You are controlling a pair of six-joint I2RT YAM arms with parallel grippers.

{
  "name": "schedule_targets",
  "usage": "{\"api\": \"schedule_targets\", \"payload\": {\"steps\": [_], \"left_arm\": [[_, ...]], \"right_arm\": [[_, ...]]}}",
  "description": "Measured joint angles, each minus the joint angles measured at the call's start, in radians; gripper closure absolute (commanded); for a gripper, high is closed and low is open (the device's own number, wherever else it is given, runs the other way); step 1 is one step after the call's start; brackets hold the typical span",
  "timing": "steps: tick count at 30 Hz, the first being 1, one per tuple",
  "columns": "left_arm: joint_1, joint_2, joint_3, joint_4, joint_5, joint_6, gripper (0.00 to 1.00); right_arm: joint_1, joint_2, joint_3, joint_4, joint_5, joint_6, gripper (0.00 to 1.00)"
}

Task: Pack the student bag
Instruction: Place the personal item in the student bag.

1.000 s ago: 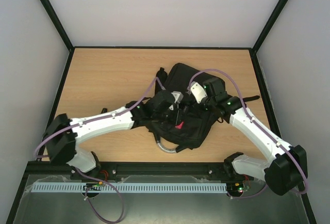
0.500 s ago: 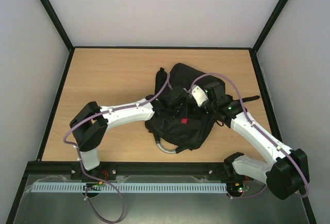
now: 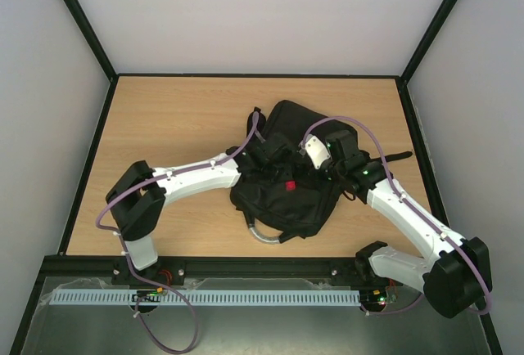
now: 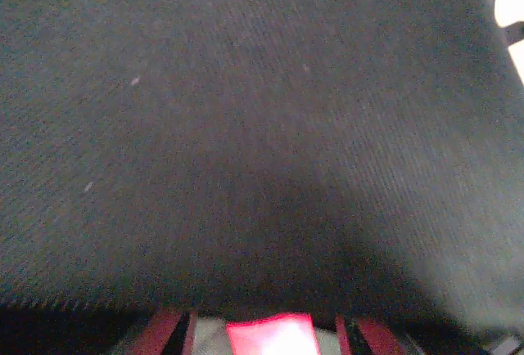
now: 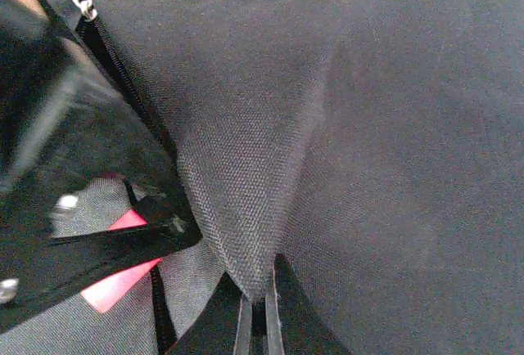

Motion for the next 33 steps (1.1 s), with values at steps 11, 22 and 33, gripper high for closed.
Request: {"api": "schedule_targets", "payload": {"steps": [11,22,33], "left_arm": [[-0.119,-0.229,-0.170,-0.011,-0.067,0.044,0.60],[-0.168,-0.187,-0.225,0.066,-0.027,0.104,0.97],[-0.106,-0.088,-0.138,0.155,-0.144,0.107,0.98]], "right_arm": [[0.000,0.000,-0.005,-0.001,-0.011,0.000,0.99],[0.000,0.000,-0.005,-0.001,-0.013,0.000,0.99],[-0.003,0.000,-0.005,-0.001,-0.016,0.000,0.99]]}}
